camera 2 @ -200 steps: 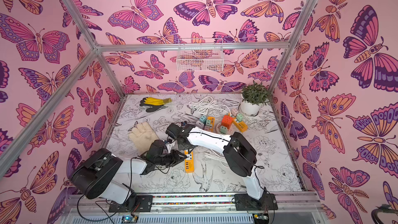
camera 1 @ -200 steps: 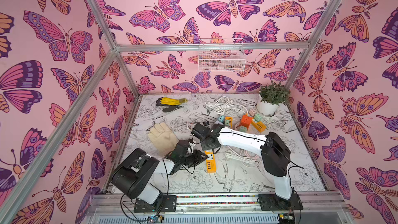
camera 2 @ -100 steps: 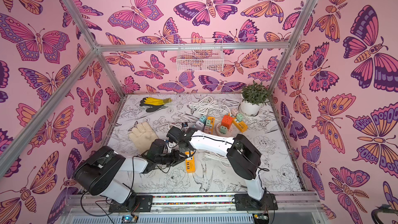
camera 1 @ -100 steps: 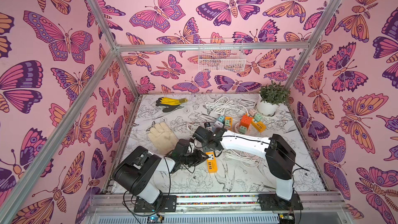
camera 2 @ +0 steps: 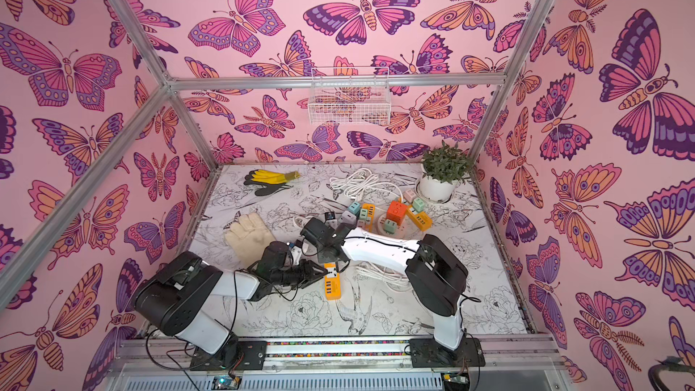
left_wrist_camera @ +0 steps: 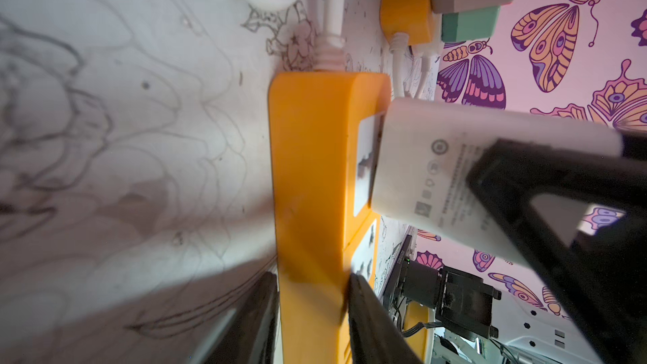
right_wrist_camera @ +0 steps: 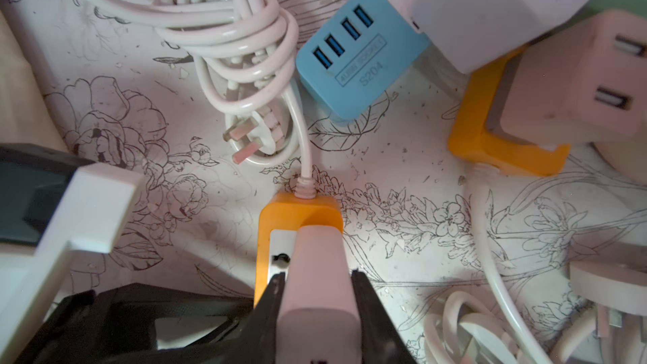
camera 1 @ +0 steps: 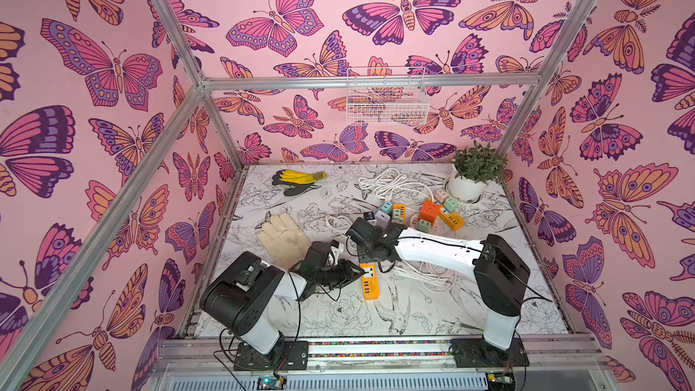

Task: Pull the plug off the socket
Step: Remove the plug from the socket.

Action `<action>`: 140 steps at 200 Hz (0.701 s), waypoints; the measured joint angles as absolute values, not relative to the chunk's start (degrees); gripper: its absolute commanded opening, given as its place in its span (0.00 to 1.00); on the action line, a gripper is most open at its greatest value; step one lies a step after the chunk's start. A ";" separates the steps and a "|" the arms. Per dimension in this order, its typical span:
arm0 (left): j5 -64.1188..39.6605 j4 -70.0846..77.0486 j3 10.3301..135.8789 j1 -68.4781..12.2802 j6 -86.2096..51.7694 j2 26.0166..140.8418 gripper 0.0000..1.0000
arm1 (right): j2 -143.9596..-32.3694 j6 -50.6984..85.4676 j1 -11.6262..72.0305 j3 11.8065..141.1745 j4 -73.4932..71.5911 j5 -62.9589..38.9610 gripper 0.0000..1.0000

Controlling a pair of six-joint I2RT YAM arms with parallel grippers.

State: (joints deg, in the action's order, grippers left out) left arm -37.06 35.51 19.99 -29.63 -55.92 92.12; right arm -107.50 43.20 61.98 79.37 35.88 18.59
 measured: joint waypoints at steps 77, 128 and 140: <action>-37.45 35.99 20.05 -29.08 -55.75 92.75 0.37 | -111.53 41.04 60.12 86.48 42.19 16.43 0.29; -38.33 36.14 20.38 -29.28 -55.59 93.12 0.37 | -105.01 42.15 60.84 76.51 33.61 16.64 0.29; -38.87 35.92 20.36 -29.26 -55.53 93.12 0.38 | -105.43 42.15 62.46 77.14 34.39 19.20 0.29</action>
